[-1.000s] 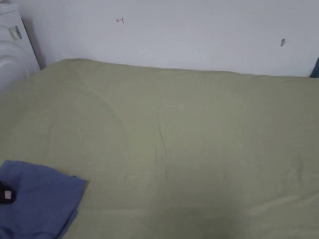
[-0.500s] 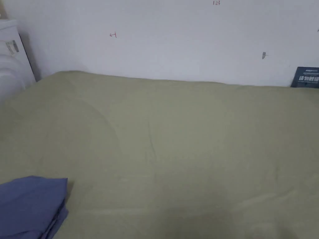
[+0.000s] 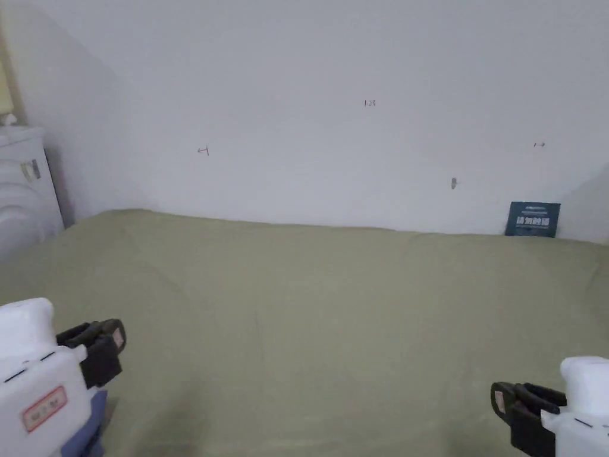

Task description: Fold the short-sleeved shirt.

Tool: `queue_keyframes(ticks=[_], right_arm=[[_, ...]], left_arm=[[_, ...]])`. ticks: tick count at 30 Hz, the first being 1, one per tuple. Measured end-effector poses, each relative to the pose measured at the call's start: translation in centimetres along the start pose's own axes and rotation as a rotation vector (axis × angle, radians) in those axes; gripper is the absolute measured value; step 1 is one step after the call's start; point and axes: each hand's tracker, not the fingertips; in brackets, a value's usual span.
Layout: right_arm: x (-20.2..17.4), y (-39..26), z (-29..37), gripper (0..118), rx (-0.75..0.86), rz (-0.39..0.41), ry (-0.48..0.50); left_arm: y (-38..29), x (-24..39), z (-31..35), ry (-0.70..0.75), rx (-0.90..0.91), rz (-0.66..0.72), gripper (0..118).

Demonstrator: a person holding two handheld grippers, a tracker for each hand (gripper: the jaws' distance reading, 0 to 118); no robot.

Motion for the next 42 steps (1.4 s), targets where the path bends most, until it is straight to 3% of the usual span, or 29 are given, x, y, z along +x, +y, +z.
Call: queue_keyframes(ticks=[3, 7, 11, 15, 16, 17, 18, 19, 20, 21, 22, 23, 29, 34, 42], right_arm=[[-0.4, 1.5, 0.8, 0, 0.077, 0.005, -0.085], [-1.5, 2.3, 1.4, 0, 0.144, 0.092, -0.233], [-2.3, 1.6, 1.3, 0, 0.199, 0.156, -0.384], [-2.6, 1.8, 1.2, 0, 0.202, 0.118, -0.378], [-2.7, 1.9, 1.1, 0, 0.203, 0.123, -0.386], [-2.8, 2.1, 1.0, 0, 0.210, 0.138, -0.398], [-3.1, 2.3, 1.0, 0, 0.223, 0.157, -0.416], [-3.2, 2.4, 1.0, 10, 0.243, 0.169, -0.423], [-3.2, 2.6, 1.1, 36, 0.253, 0.172, -0.422], [-3.2, 2.9, 1.1, 84, 0.252, 0.170, -0.418], [-3.2, 3.1, 0.9, 112, 0.239, 0.169, -0.416], [-3.2, 3.2, 0.7, 116, 0.217, 0.163, -0.417], [-3.1, 3.4, 0.3, 118, 0.252, 0.152, -0.426], [-2.4, 2.9, 0.5, 118, 0.242, 0.084, -0.425], [-2.3, 2.7, 2.1, 118, 0.376, 0.092, -0.304]], left_arm=[[0.1, 4.5, -0.8, 0.001, 0.026, -0.091, 0], [-0.7, 9.8, -1.2, 0.005, 0.089, -0.237, 0], [-2.2, 12.9, -0.7, 0.007, 0.124, -0.291, 0], [-2.9, 14.1, -0.5, 0.002, 0.125, -0.299, 1], [-2.9, 14.2, -0.6, 0.005, 0.120, -0.298, 6], [-2.6, 14.1, -0.6, 0.005, 0.114, -0.295, 20], [-2.4, 14.1, -0.6, -0.004, 0.110, -0.287, 57], [-2.1, 14.0, -0.8, -0.016, 0.103, -0.282, 88], [-1.9, 14.0, -1.1, -0.030, 0.083, -0.265, 107], [-1.8, 13.7, -1.2, -0.028, 0.081, -0.249, 111], [-1.7, 13.7, -1.0, -0.033, 0.101, -0.230, 111], [-1.7, 13.7, -0.9, -0.030, 0.113, -0.221, 111], [-1.6, 13.9, -1.1, 0.059, 0.127, -0.230, 111], [-1.7, 13.7, -1.3, 0.070, 0.119, -0.210, 111], [-2.0, 14.4, -1.8, 0.105, 0.118, -0.275, 111]])
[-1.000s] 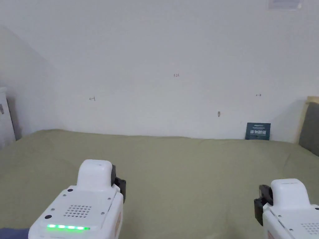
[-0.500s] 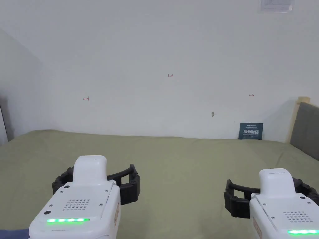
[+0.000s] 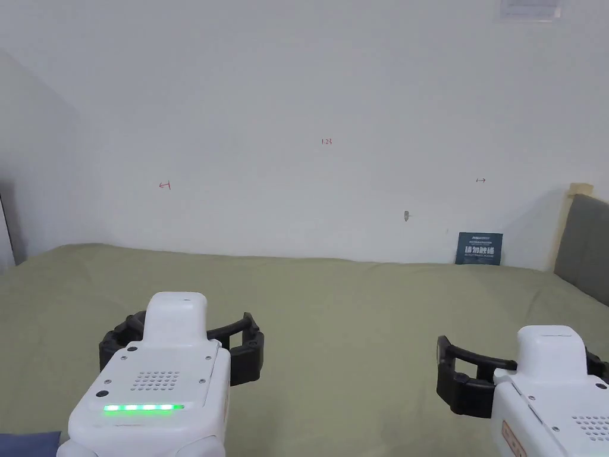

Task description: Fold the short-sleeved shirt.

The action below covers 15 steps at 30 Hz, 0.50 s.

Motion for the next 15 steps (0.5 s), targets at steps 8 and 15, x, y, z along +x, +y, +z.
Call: queue_keyframes(ticks=[8, 15], right_arm=[[0.0, 0.3, 0.0, 118, -0.003, -0.006, 0.051], [1.2, -0.4, -0.6, 118, 0.014, -0.109, 0.068]], left_arm=[[-0.2, -0.2, -0.1, -0.042, 0.008, 0.030, 111], [-0.4, -0.4, -0.8, -0.051, 0.012, 0.062, 111]])
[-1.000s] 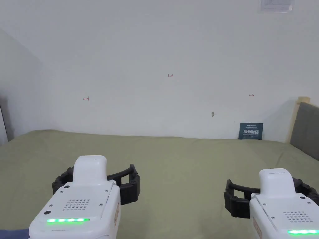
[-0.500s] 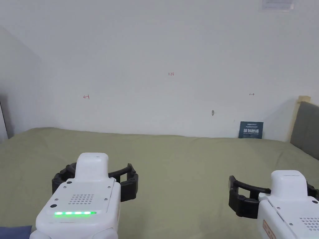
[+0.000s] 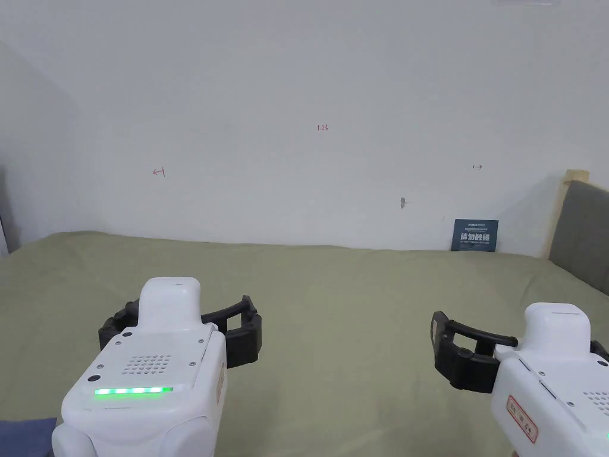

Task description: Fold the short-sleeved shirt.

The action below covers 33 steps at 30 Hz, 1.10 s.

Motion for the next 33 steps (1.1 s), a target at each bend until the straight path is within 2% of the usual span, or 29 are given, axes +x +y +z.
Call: queue_keyframes(ticks=[2, 5, 7, 9, 13, 19, 26, 30, 33], right_arm=[[0.3, -0.2, 0.2, 118, 0.007, -0.030, 0.001], [0.1, -0.2, -0.2, 118, -0.012, -0.025, -0.039], [-0.2, -0.3, -0.5, 118, -0.035, 0.004, -0.075], [-0.3, -0.4, -0.6, 118, -0.034, 0.025, -0.069], [-0.8, -0.6, -0.2, 118, -0.007, 0.127, -0.065], [-0.4, -0.1, -0.3, 118, 0.000, 0.070, -0.060], [-0.4, 0.0, -0.4, 118, -0.016, 0.100, -0.062], [0.0, 0.0, -0.2, 118, -0.017, 0.011, -0.010], [0.3, -0.5, -0.4, 118, -0.032, 0.011, -0.011]], left_arm=[[-0.1, 0.0, -0.2, -0.001, -0.010, 0.008, 111], [-0.5, 0.2, -0.6, 0.005, -0.017, 0.004, 111], [-0.8, 0.4, -0.8, 0.015, -0.023, -0.006, 111], [-0.9, 0.4, -0.9, 0.015, -0.044, -0.014, 111], [-1.1, 0.4, -0.9, 0.016, -0.049, -0.008, 111], [-0.8, 0.5, -0.7, 0.017, -0.044, -0.018, 111], [-1.0, 0.4, -0.5, 0.017, -0.052, -0.011, 111], [-1.2, 0.6, -0.6, 0.016, -0.060, -0.023, 111], [-1.3, 0.7, -0.8, 0.012, -0.074, -0.041, 111]])
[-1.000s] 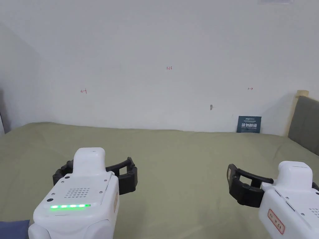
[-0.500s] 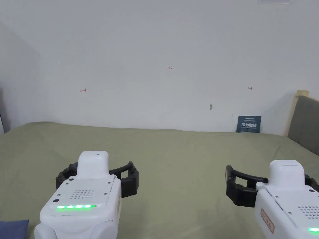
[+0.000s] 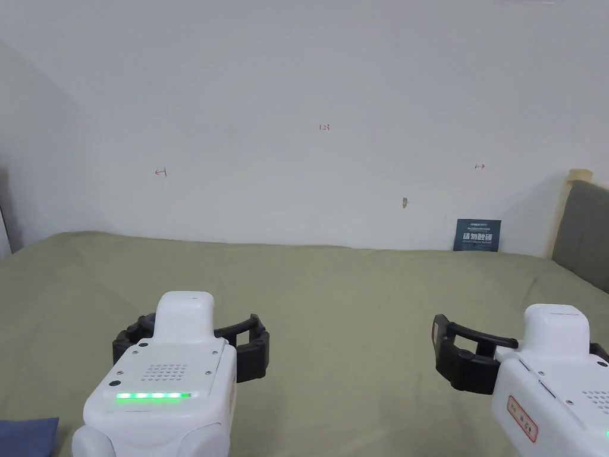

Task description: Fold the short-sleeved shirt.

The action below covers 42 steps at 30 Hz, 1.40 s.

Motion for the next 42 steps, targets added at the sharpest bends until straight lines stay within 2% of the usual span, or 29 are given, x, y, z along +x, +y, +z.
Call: queue_keyframes(ticks=[3, 7, 11, 15, 20, 23, 27, 31, 36, 39, 42], right_arm=[[0.0, -0.5, -0.2, 118, -0.031, 0.025, -0.062], [0.5, -1.2, -0.5, 118, -0.083, 0.021, -0.028], [0.6, -1.6, -0.5, 118, -0.100, 0.033, -0.046], [1.1, -1.4, -0.6, 118, -0.122, -0.029, -0.021], [1.3, -0.5, -0.6, 118, -0.134, -0.048, -0.027], [1.9, 0.1, -0.5, 118, -0.132, -0.110, -0.001], [2.1, 1.0, -0.7, 118, -0.156, -0.137, -0.022], [2.6, 1.6, -0.7, 118, -0.169, -0.229, 0.007], [1.8, 2.3, -0.7, 118, -0.187, -0.182, -0.030], [1.8, 2.5, -0.6, 118, -0.192, -0.222, -0.002], [1.5, 2.7, -0.6, 118, -0.191, -0.226, -0.005]], left_arm=[[0.0, -0.1, 0.0, 0.000, -0.002, -0.003, 111], [0.1, -0.3, 0.1, -0.001, -0.007, 0.013, 111], [-0.1, -0.2, 0.1, -0.005, -0.018, -0.005, 111], [-0.1, -0.1, 0.0, 0.008, -0.019, -0.015, 111], [0.0, 0.2, -0.2, -0.008, -0.038, -0.007, 111], [0.1, 0.4, -0.2, -0.001, -0.035, -0.023, 111], [0.4, 0.4, 0.0, -0.007, -0.029, -0.012, 111], [0.7, 0.2, 0.0, -0.009, -0.030, 0.012, 111], [0.7, -0.3, -0.2, 0.009, -0.041, 0.031, 111], [0.6, -0.5, -0.1, 0.016, -0.039, 0.029, 111], [0.6, -0.9, -0.1, 0.012, -0.041, 0.043, 111]])
